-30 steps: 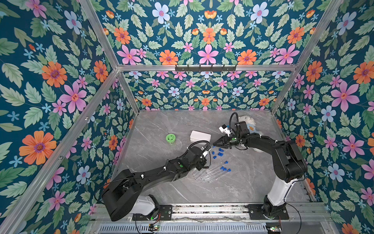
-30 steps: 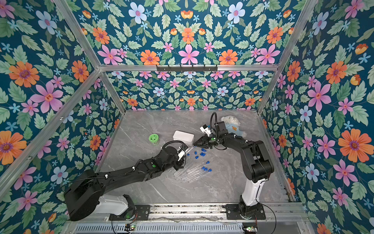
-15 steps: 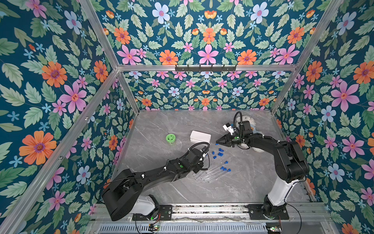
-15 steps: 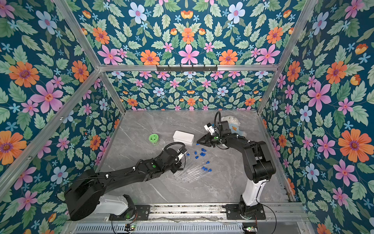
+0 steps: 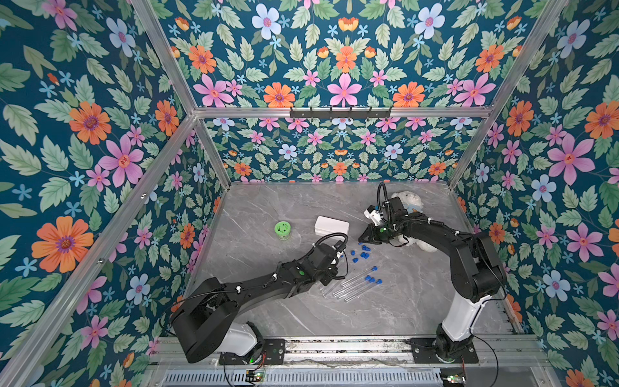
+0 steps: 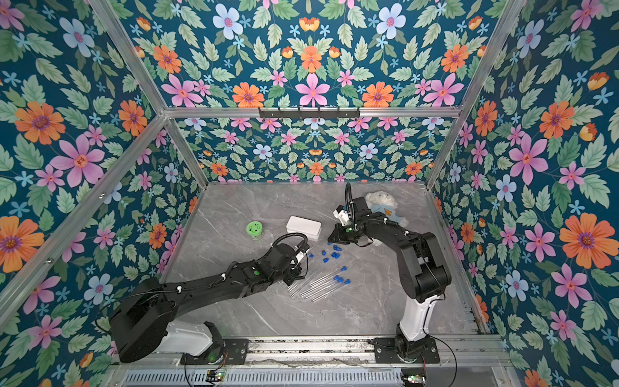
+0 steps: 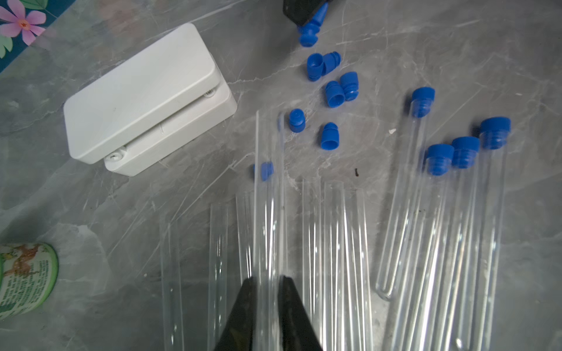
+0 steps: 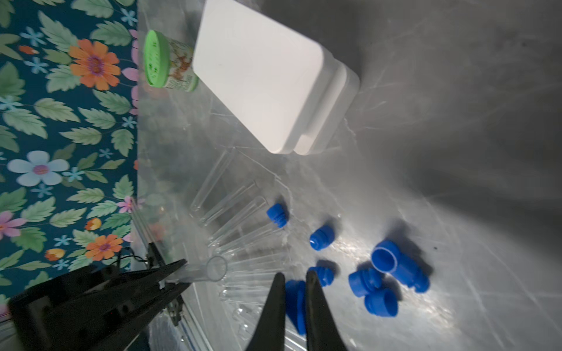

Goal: Remove stoppers from test tubes
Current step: Place the stopper at the center of the board.

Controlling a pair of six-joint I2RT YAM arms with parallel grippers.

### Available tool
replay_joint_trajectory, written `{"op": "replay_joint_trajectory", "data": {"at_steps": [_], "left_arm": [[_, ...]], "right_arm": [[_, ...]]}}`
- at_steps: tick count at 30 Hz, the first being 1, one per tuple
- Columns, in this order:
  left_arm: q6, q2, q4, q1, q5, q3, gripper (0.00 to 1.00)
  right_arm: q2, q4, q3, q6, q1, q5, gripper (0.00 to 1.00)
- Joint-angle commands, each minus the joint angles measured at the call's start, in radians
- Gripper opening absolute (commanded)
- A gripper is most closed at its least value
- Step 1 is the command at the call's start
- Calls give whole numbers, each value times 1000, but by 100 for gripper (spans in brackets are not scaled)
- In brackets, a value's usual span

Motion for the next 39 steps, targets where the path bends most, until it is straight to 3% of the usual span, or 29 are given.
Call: {"op": "replay_joint_trajectory", "data": {"at_steps": [1, 39], "left_arm": [[-27, 16, -25, 0, 22, 14, 0], [-77, 141, -58, -1, 70, 77, 0]], "right_arm": [[15, -64, 14, -55, 13, 105, 9], [73, -114, 67, -92, 69, 246, 24]]}}
